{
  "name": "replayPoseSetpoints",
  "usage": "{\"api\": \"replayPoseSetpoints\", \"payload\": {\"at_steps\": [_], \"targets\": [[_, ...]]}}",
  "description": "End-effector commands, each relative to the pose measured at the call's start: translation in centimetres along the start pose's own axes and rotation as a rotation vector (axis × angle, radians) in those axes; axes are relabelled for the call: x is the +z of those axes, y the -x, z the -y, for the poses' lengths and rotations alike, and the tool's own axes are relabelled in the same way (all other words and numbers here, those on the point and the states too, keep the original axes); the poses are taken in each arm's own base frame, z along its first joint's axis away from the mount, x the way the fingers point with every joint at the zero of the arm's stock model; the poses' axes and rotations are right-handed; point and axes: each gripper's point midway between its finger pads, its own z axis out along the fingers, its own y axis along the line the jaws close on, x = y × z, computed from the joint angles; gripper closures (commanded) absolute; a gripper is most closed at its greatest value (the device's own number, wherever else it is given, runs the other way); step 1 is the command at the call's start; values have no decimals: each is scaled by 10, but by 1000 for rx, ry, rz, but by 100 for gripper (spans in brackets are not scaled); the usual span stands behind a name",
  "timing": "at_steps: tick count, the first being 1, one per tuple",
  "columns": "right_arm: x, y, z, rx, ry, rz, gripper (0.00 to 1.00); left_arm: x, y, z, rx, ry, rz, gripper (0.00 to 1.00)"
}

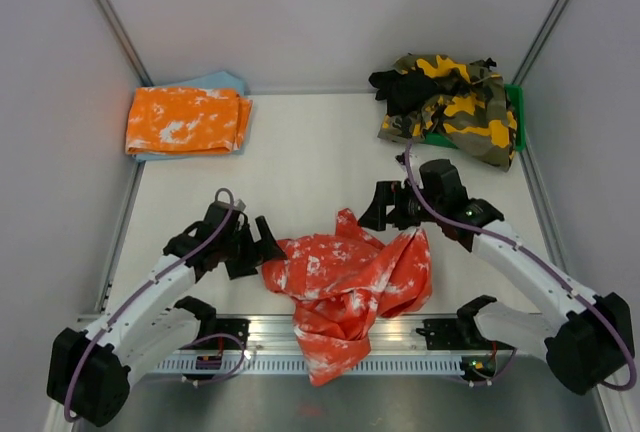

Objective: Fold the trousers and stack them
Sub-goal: Flatten the trousers out

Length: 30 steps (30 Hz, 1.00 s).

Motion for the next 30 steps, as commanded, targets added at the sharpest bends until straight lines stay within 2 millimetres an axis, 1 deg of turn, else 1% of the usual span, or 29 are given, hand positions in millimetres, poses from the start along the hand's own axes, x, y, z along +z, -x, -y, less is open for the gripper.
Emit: {"api": "replayPoseSetpoints", "payload": {"at_steps": [1,2,3,5,6,7,8,9,10,11,13,14,15,16,17,18,19,20,21,22,23,24,25,26,27,28,29,30], "targets": [[-6,-14,-12,16,47,18,4,8,16,23,-88,-95,82,0],[-1,-29,-5,29,40,-8,4,9,17,25,-85,-103,84,0],[1,-35,-5,33,43,-17,4,11,18,25,-74,-107,86,0],[4,-41,-3,62,46,-11,4,21,17,22,-73,-105,76,0],[5,-43,-4,66,51,-12,5,25,16,24,-68,-118,68,0],[6,-42,-5,69,48,-9,5,32,10,19,-73,-119,51,0],[5,-37,-6,65,41,3,5,36,13,26,-68,-158,54,1],[6,-35,-7,61,33,7,4,40,9,25,-57,-178,46,2],[6,-33,-6,59,24,11,5,40,11,29,-47,-197,51,5],[5,-28,-8,50,18,19,5,41,14,32,-37,-208,64,13],[5,-25,-7,42,6,24,4,37,20,39,-3,-225,83,27],[3,-23,-8,38,0,22,4,35,24,41,8,-226,97,47],[4,-23,-7,34,-6,20,4,30,27,44,36,-237,115,57],[4,-22,-6,34,-12,24,4,21,36,55,54,-256,143,70],[4,-19,-5,32,-20,31,5,15,44,59,64,-257,174,97],[5,-18,-4,32,-30,31,4,-2,57,73,97,-279,226,98],[6,-16,-3,33,-38,34,4,-13,66,82,116,-291,264,98],[4,-8,-7,24,-39,45,4,-23,79,88,132,-283,321,98],[6,-4,-7,6,-47,41,4,-46,100,107,176,-291,389,98],[6,3,-8,-6,-55,50,4,-58,119,113,191,-256,456,98],[1,22,-20,-27,-47,84,4,-68,133,120,250,-228,498,98],[2,31,-22,-44,-56,90,3,-89,159,145,276,-222,544,98],[-6,56,-37,-68,-43,143,3,-102,177,156,298,-198,590,98],[-8,67,-43,-79,-42,161,3,-112,194,164,341,-167,634,98],[-5,77,-45,-94,-48,167,3,-136,221,192,359,-179,693,98],[-5,88,-53,-111,-32,188,3,-152,240,202,366,-165,749,98],[-14,110,-68,-131,-7,238,3,-165,253,211,393,-159,786,98],[-11,118,-72,-131,-6,243,3,-211,271,239,406,-217,886,98]]}}
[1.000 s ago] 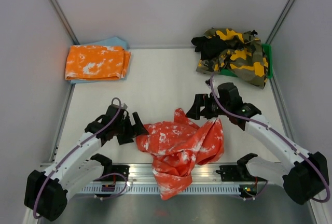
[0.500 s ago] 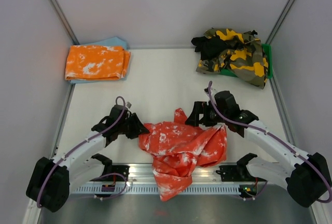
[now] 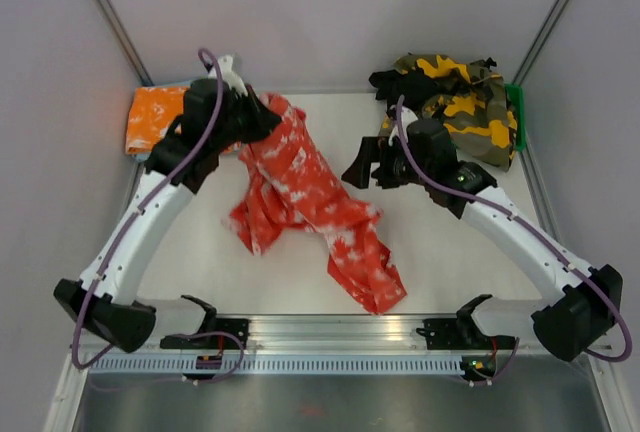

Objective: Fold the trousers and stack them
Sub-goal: Flatten the trousers out

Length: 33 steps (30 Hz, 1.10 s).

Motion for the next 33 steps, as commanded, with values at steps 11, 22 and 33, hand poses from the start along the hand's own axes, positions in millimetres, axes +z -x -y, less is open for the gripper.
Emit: {"api": "replayPoseSetpoints", "payload": {"at_steps": [11,22,33], "targets": [[-74,139,-60,-122,8,434,2,-117,145,131,394,-437,306,98],[-77,92,-51,-75,61,363,2,-102,-38,57,316,-524,-42,95],[-39,21,-85,-253,417,164,2,-91,-99,30,331,-562,-148,92]]}}
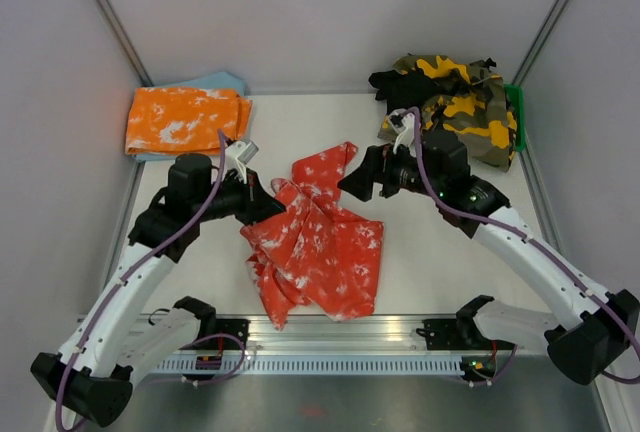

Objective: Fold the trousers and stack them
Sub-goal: Flatten the trousers out

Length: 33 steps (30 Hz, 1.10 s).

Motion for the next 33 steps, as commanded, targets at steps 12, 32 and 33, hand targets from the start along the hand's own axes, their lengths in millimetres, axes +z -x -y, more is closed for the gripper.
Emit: {"api": "replayPoseSetpoints", "payload": {"at_steps": [12,32,33], "targets": [[47,-2,-78,-324,376,17,2,-10,36,52,227,-273,95,86],[84,-67,-85,-454,440,-194,100,-15,36,44,218,-201,131,77],[81,-65,-85,-454,429,-185,100,-16,40,42,211,-177,140,68]]}}
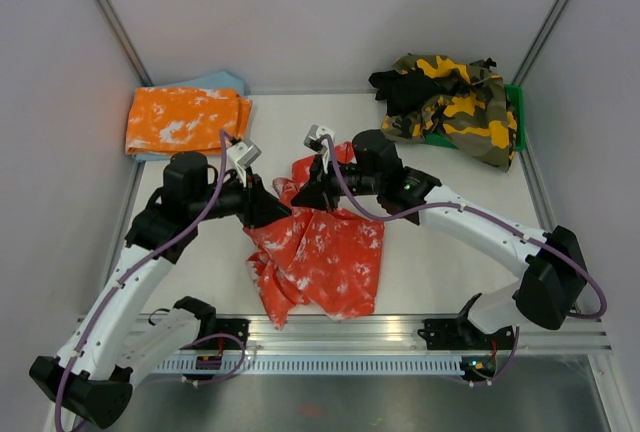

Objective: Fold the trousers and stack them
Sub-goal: Flatten the trousers out

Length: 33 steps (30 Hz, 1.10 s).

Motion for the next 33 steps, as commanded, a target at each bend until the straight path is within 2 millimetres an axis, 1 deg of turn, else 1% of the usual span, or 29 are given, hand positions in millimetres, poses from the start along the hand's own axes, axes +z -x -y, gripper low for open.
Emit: {"api": "replayPoseSetpoints", "payload": {"at_steps": [1,2,3,4,5,6,7,9,10,11,12,13,14,15,16,17,18,19,20,21,22,23,24,25,26,27,29,30,33], "targets": [[-2,-3,5,-32,-66,-9,100,-6,36,5,75,25,117,56],[-4,-7,12,-29,-116,-9,100,-8,37,-13,47,133,123,26],[-13,0,18,-25,-178,20,100,-13,44,-21,9,208,142,5],[-21,4,33,-23,-284,43,100,-22,49,-46,-23,369,172,0],[-26,-2,39,-18,-328,38,100,-29,43,-56,-81,446,154,0],[-38,5,41,-12,-368,66,100,-36,49,-60,-99,498,170,0],[-44,4,43,-4,-396,63,100,-47,45,-75,-164,613,177,0],[-58,16,37,17,-419,107,100,-61,50,-82,-209,703,215,0],[-64,20,36,29,-436,131,100,-71,49,-92,-239,783,239,0],[-75,26,32,38,-456,170,100,-76,48,-93,-292,812,267,0],[-82,29,34,51,-488,195,100,-78,43,-96,-321,837,268,0],[-93,32,41,84,-556,232,100,-81,42,-95,-337,844,286,0],[-106,36,40,93,-593,262,100,-80,40,-95,-374,843,299,0],[-115,39,43,108,-638,281,100,-77,32,-98,-401,845,288,0],[-128,42,52,132,-722,311,100,-74,28,-95,-427,824,284,0],[-141,45,51,139,-764,317,100,-68,24,-93,-457,795,278,0],[-150,47,54,143,-809,321,100,-59,11,-94,-476,773,243,0],[-165,51,62,150,-899,338,100,-51,13,-92,-479,729,251,0],[-176,55,63,154,-949,329,100,-40,9,-81,-498,643,236,0],[-189,57,69,154,-1024,339,100,-28,-4,-80,-504,591,201,1],[-199,60,71,156,-1073,347,100,-14,6,-60,-470,438,211,2],[-211,63,71,184,-1126,351,100,-6,-4,-57,-468,390,191,3],[-222,65,74,200,-1184,363,100,-3,-6,-56,-464,365,189,3],[-245,65,79,211,-1304,390,100,-2,-9,-60,-469,378,190,3],[-262,63,77,226,-1371,383,100,-2,-17,-67,-487,419,175,3],[-282,63,78,247,-1465,424,100,-2,-25,-75,-503,461,149,3],[-304,55,74,254,-1533,428,100,-4,-37,-87,-516,535,99,3],[-314,51,74,263,-1569,442,100,-1,-43,-92,-526,552,75,2],[-340,34,73,292,-1635,450,100,9,-47,-87,-525,494,39,2]]}}
